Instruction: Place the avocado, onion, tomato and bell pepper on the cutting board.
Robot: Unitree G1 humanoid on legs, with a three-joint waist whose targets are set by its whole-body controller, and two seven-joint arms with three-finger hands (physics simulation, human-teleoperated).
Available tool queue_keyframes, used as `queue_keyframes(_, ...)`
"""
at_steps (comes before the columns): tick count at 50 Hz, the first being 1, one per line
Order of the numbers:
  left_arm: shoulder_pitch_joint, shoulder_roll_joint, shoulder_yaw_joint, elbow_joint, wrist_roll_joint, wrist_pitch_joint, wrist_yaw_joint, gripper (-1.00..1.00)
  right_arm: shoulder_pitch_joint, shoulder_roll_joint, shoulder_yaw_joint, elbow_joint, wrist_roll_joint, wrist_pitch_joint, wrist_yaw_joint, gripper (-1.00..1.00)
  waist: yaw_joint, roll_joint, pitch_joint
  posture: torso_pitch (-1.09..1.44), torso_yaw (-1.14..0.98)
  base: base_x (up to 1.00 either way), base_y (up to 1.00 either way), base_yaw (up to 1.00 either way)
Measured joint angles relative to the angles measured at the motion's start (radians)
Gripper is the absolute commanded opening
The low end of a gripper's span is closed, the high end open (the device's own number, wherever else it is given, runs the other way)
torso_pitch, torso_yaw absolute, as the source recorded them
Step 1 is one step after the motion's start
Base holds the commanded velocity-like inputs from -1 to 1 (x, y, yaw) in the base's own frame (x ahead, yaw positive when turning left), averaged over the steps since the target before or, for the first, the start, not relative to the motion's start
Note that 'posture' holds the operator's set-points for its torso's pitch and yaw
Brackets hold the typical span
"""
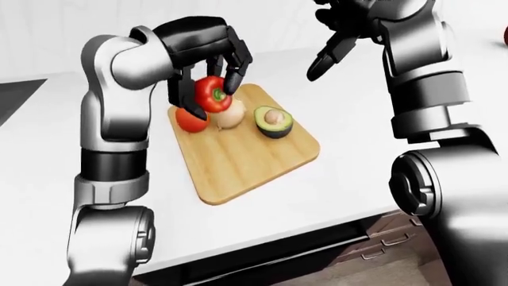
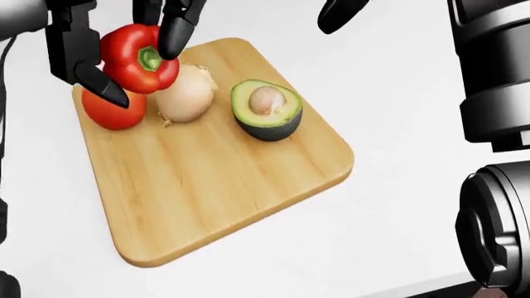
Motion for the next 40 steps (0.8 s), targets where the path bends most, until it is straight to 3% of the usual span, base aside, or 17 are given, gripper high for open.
queue_keyframes(26,0.112,-0.046,-0.005,-0.060,0.023,-0.053,-0.026,-1.00,0.028,0.005,0.000,-0.011,0.005,0.001,0.001,1.00,0.002,-0.003,-0.004,0.00,0.00,0.00,0.00,0.00)
queue_keyframes(40,0.121,-0.052,-0.007,-0.066,0.028,-0.067,-0.039,-1.00,0.026,0.002,0.000,-0.015,0.003,0.002,0.010,1.00,0.003,-0.004,-0.006,0.00,0.00,0.00,0.00,0.00)
